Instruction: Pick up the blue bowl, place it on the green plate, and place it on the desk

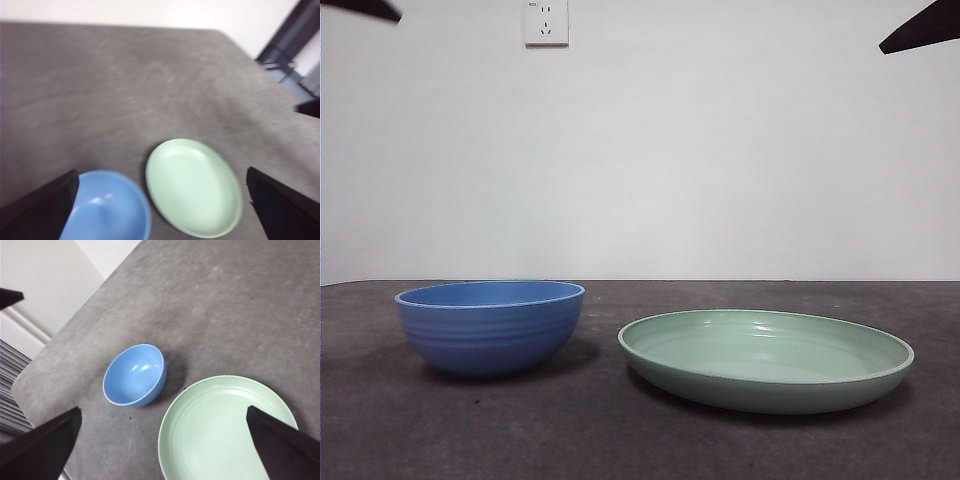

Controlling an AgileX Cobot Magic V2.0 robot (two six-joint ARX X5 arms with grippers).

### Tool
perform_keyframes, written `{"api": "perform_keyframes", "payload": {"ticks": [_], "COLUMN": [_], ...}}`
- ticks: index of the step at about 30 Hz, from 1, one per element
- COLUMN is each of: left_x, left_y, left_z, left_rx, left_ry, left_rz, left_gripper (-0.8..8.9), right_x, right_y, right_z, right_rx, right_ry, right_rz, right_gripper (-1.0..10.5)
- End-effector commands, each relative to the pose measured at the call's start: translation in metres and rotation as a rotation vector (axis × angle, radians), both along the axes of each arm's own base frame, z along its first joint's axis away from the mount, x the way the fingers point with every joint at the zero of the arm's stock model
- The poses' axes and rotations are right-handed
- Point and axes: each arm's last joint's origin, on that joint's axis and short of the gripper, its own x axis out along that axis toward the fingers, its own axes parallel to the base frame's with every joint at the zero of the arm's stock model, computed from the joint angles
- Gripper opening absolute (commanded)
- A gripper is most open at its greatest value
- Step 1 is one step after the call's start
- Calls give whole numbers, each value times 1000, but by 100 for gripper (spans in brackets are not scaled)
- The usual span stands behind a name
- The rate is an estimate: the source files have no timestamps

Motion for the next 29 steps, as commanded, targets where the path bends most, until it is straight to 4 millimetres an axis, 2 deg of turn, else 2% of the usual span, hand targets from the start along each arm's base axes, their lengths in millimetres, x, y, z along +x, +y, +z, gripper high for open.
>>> {"api": "perform_keyframes", "payload": {"ticks": [1, 9, 12, 24, 29], "left_x": [9, 43, 59, 112, 126], "left_y": [1, 2, -1, -12, -15], "left_z": [-3, -49, -65, -133, -153], "left_rx": [11, 108, 129, 205, 211], "left_ry": [79, 411, 478, 637, 660], "left_rz": [82, 120, 118, 88, 89], "left_gripper": [592, 592, 592, 589, 572], "right_x": [1, 0, 0, 0, 0], "right_y": [1, 1, 1, 1, 1], "right_z": [6, 6, 6, 6, 6], "right_rx": [0, 5, 6, 6, 6], "right_ry": [-29, -24, -24, -24, -24], "right_rz": [11, 8, 8, 8, 8], "right_gripper": [637, 637, 637, 637, 637]}}
